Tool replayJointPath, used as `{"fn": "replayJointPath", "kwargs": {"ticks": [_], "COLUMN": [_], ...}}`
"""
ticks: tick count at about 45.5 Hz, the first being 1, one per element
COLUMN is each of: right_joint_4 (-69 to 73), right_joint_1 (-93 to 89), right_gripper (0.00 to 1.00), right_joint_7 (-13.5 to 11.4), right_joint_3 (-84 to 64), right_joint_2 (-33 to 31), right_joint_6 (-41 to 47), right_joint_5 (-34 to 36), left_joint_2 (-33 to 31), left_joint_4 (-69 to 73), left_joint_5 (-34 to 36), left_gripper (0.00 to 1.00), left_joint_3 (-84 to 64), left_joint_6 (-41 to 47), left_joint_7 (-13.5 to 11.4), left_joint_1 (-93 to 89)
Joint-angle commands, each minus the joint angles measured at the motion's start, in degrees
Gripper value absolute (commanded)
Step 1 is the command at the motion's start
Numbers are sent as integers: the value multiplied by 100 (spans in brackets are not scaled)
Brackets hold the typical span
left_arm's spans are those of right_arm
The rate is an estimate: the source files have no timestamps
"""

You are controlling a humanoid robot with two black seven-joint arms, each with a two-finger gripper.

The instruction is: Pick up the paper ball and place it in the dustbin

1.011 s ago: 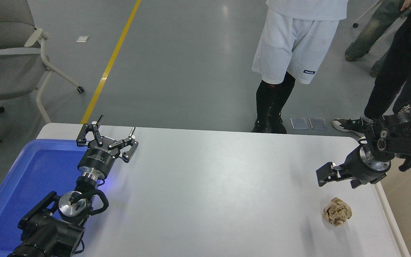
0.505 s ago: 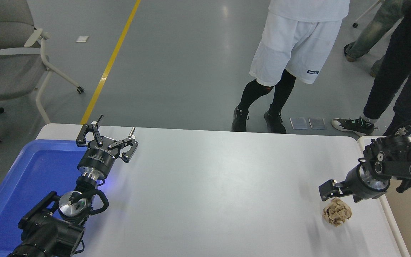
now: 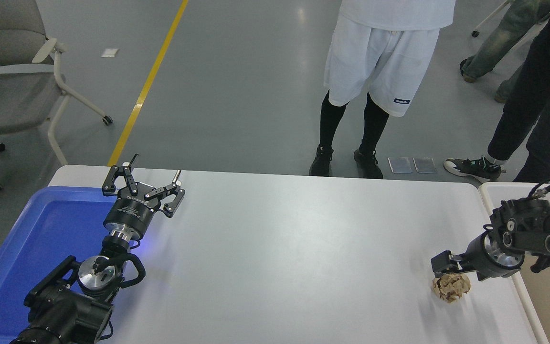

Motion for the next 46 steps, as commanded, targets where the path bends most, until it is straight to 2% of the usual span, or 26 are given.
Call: {"fn": "replayJointPath", "kwargs": {"ticks": [1, 9, 14, 19, 24, 29, 35, 39, 42, 46], "right_joint_4": [-167, -264, -264, -264, -334, -352, -343, -343, -325, -290], "right_joint_1": [-277, -304, -321, -444, -550, -585, -585, -541, -497, -418], "right_gripper": [100, 97, 88, 85, 71, 49, 19, 11, 1, 0], "right_joint_7": [0, 9, 18, 106, 106, 106, 141, 167, 167, 176], "right_joint_3": [131, 263, 236, 201, 166, 140, 140, 148, 140, 131], "right_joint_2": [152, 179, 187, 196, 275, 363, 363, 363, 354, 311], "right_joint_6": [-103, -209, -393, -674, -833, -859, -877, -885, -886, -886], "right_joint_5": [1, -8, -43, -227, -280, -298, -517, -526, -535, -535], "left_joint_2": [0, 0, 0, 0, 0, 0, 0, 0, 0, 0], "left_joint_4": [0, 0, 0, 0, 0, 0, 0, 0, 0, 0], "left_joint_5": [0, 0, 0, 0, 0, 0, 0, 0, 0, 0], "left_gripper": [99, 99, 99, 99, 99, 99, 99, 99, 99, 99], "left_joint_3": [-4, 5, -4, 5, 5, 5, 5, -4, -4, 5], "left_joint_6": [0, 0, 0, 0, 0, 0, 0, 0, 0, 0], "left_joint_7": [0, 0, 0, 0, 0, 0, 0, 0, 0, 0], "left_joint_1": [0, 0, 0, 0, 0, 0, 0, 0, 0, 0]}}
